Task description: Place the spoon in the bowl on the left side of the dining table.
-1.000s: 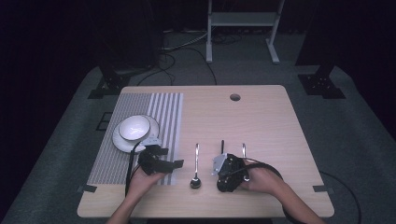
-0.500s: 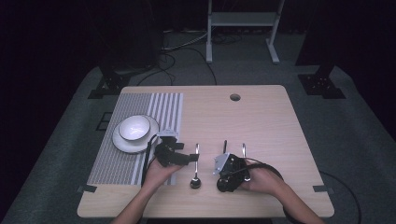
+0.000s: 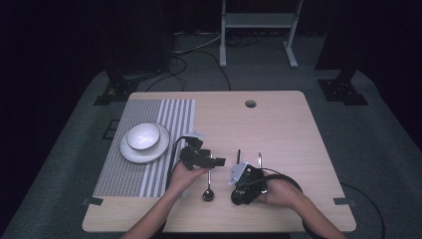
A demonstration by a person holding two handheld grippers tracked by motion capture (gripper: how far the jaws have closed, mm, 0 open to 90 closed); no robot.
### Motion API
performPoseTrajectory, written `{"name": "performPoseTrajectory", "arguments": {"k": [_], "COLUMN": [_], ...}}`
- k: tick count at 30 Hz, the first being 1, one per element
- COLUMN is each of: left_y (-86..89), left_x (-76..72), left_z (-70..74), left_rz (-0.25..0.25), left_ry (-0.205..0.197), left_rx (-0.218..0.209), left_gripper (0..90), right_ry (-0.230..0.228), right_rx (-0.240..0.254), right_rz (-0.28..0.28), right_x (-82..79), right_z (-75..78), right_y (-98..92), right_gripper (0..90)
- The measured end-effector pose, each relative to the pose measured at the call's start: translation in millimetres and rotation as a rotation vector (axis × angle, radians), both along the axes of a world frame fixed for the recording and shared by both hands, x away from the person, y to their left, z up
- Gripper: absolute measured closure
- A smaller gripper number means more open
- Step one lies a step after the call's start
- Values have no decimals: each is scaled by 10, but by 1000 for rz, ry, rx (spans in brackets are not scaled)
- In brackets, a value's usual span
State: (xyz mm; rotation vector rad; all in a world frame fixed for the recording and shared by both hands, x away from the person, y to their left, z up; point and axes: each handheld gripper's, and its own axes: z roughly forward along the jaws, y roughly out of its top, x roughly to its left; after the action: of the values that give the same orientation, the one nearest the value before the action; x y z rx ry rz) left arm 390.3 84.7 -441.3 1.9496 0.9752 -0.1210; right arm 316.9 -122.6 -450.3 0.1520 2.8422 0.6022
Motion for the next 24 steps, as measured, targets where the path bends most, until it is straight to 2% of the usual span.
{"name": "performPoseTrajectory", "arguments": {"k": [7,8,14,17,21,24], "left_y": [-130,-148,-248,-310,-378,-427], "left_x": [83,94,161,195,246,275], "left_z": [-37,-47,-94,-102,-123,-149], "left_rz": [-6,-4,-5,1,1,-8], "left_ry": [31,37,77,82,104,124], "left_rx": [15,10,19,33,39,36], "left_gripper": [141,171,222,252,344,379], "right_ry": [-1,0,-7,-13,-15,-16], "right_rx": [-3,-1,8,8,6,8], "right_rz": [8,8,12,20,31,32], "right_x": [4,4,-1,-1,4,0], "right_z": [1,1,-4,-5,-5,-5], "right_y": [1,0,-11,-12,-13,-11], "right_gripper": [297,297,298,299,299,299]}}
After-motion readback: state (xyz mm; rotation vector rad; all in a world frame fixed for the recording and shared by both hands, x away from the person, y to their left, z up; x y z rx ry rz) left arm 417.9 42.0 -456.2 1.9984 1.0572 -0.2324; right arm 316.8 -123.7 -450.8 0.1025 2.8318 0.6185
